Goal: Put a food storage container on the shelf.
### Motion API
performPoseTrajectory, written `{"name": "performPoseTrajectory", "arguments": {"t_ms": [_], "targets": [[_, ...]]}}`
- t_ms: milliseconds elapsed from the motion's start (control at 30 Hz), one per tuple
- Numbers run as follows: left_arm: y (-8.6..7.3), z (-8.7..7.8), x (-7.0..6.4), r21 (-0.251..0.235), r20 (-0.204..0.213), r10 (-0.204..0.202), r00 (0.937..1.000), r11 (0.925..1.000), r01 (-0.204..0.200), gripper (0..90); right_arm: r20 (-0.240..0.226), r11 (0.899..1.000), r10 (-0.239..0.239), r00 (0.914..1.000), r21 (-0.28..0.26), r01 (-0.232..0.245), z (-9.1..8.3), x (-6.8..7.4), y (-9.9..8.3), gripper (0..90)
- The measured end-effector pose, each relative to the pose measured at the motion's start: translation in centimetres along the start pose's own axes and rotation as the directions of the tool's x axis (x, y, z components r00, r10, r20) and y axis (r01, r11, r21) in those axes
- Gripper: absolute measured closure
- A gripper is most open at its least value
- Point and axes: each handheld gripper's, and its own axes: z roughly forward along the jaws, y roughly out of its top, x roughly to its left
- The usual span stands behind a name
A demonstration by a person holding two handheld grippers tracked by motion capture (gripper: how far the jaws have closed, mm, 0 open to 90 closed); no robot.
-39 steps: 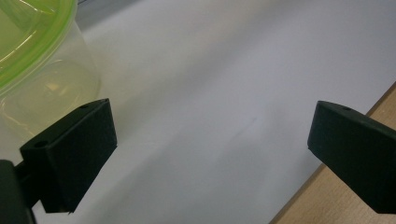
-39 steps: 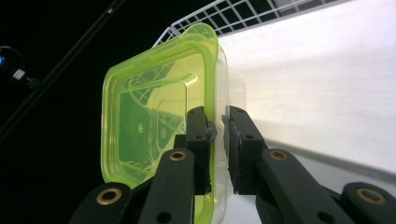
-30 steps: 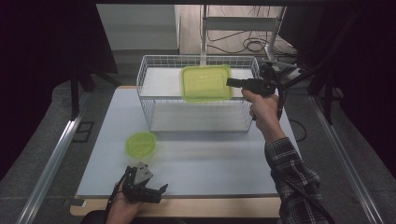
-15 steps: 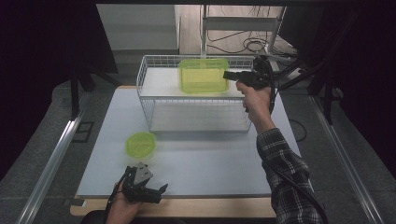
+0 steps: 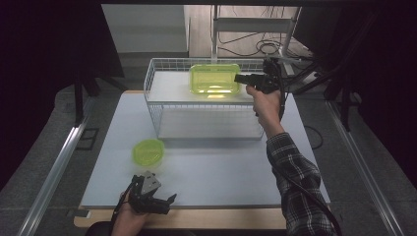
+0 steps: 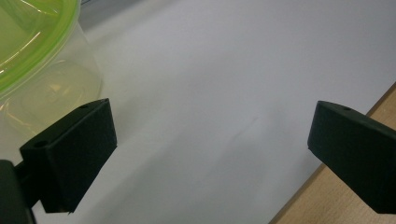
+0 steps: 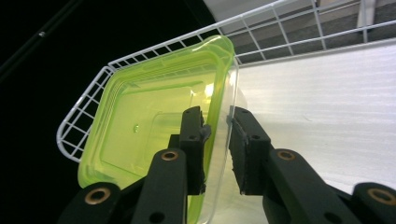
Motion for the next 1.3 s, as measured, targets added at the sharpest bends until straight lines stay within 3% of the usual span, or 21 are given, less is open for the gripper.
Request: {"name": "performPoseTrajectory", "arguments": {"t_ms": [267,500,600,700,967,1300], "targets": [[0.0,0.0,-0.1,0.001,0.001,0.002,1.0000,1.0000,-0.002,0.9,0.054,1.000,-0.020,0.9983,-0.006,0.020,0.6,0.0,0.0,70.4],[0.1,0.1,-0.2,0.006,0.001,0.012,0.9999,0.9999,-0.012,1.0,0.057,1.000,-0.022,0.9981,-0.005,0.022,0.9,-0.2,0.0,67.1],[0.1,0.1,-0.2,0.004,0.002,0.011,0.9999,0.9999,-0.011,1.0,0.084,0.999,-0.039,0.9957,-0.006,0.040,0.9,-0.1,0.1,61.5],[0.1,0.0,-0.1,0.000,0.002,0.006,1.0000,1.0000,-0.006,1.4,0.068,0.999,-0.033,0.9971,-0.009,0.034,0.7,-0.1,0.1,57.5],[0.1,0.0,-0.1,-0.018,0.017,0.007,0.9998,0.9998,-0.006,1.8,0.065,0.996,-0.079,0.9948,-0.024,0.080,-0.4,0.1,0.0,44.3],[0.1,0.0,0.0,-0.026,0.031,-0.011,0.9995,0.9996,0.011,2.3,0.045,0.988,-0.155,0.9869,0.003,0.155,-1.3,0.6,-0.6,33.4]]}}
